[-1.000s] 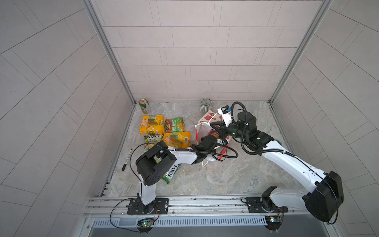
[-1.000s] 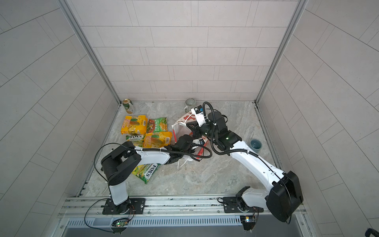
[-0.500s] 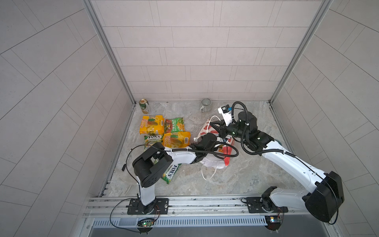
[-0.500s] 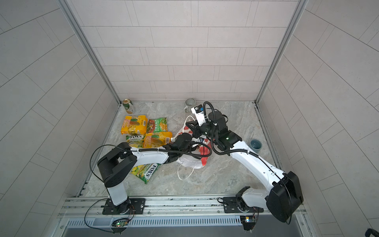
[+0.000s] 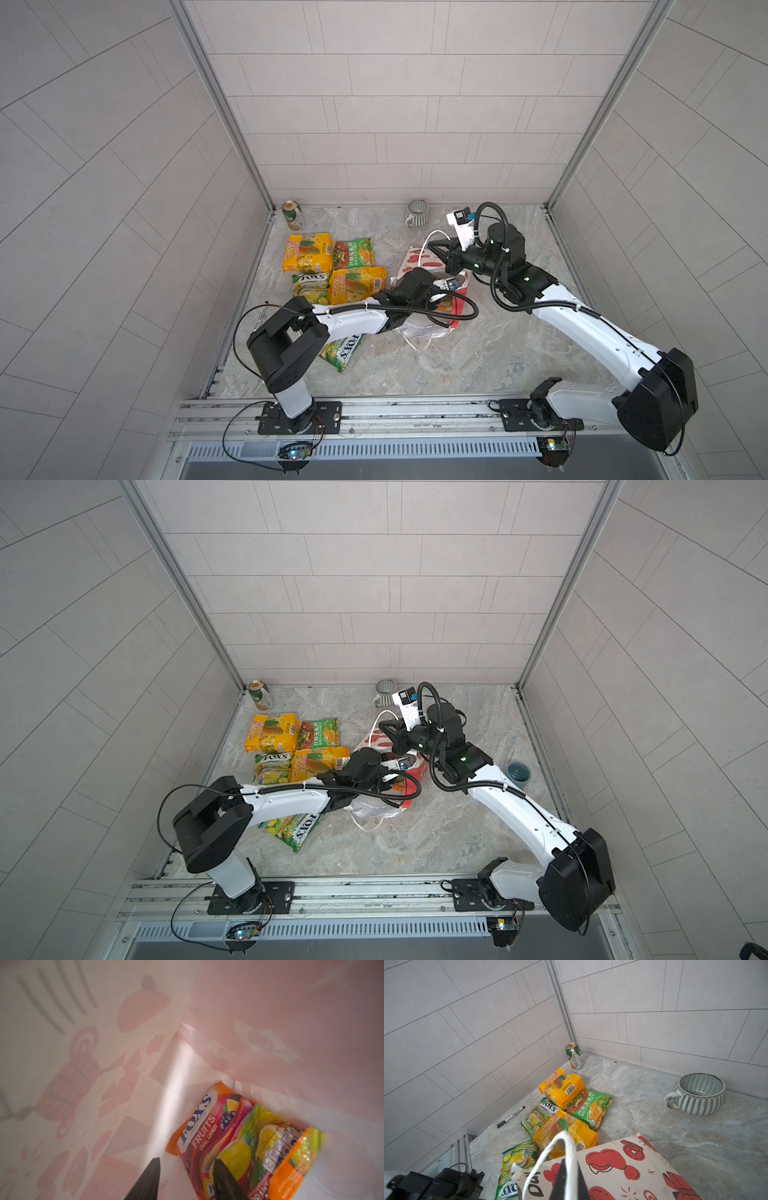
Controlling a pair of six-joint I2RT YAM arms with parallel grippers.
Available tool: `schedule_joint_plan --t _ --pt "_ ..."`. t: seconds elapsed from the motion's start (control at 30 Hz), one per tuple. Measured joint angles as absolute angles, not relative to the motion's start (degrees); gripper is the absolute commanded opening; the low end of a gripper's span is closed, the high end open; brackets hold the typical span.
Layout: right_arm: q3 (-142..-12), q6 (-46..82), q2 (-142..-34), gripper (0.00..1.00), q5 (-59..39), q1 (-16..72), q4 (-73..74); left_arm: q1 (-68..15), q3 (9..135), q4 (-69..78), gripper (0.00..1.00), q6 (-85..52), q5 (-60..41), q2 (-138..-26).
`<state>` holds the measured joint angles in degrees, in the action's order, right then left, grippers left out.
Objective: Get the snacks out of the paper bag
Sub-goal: 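Close the left gripper on the pink Fox's Fruits packet inside the bag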
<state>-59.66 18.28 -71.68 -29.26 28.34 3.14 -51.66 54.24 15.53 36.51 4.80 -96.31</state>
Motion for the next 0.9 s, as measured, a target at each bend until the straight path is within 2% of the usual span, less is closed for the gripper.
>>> schedule_joint_plan --t 0.07,0.1,0.13,0.2,0.27,0.33,0.43,0.63,0.9 --pt "-59.7 18.3 -71.7 0.05 -29.3 28.1 3.1 -51.7 54.1 14.2 0.39 36.6 3.8 -94.8" --pt "-59.7 18.3 -71.7 0.05 -29.3 28.1 3.0 -51.7 54.0 13.7 0.38 36.6 3.4 -93.9" --pt "-59.7 18.2 -71.7 0.05 -29.3 28.0 2.8 -51.7 53.9 13.1 0.4 36.7 2.9 -92.8" --pt "-59.9 18.2 -71.7 0.05 -29.3 27.9 2.3 -52.1 53.8 12.1 0.53 37.4 2.3 -90.5" --pt "-60.2 18.2 -71.7 0.05 -29.3 27.7 2.2 -52.6 53.8 10.6 0.55 38.3 1.9 -88.4" --pt "-60.3 18.2 -71.7 0.05 -29.3 27.6 2.1 -53.1 53.9 8.8 0.62 39.3 1.5 -87.2" --pt "-60.4 18.3 -71.7 0.05 -29.3 27.6 2.0 -53.6 54.1 5.9 0.66 40.8 1.1 -87.6" --pt "-60.4 18.2 -71.7 0.05 -29.3 27.6 1.9 -54.6 55.8 -0.4 0.66 42.7 0.8 -92.0" --pt "-60.4 18.5 -71.7 0.05 -29.4 27.4 1.9 -55.2 59.4 -0.5 0.72 43.3 4.0 -97.1"
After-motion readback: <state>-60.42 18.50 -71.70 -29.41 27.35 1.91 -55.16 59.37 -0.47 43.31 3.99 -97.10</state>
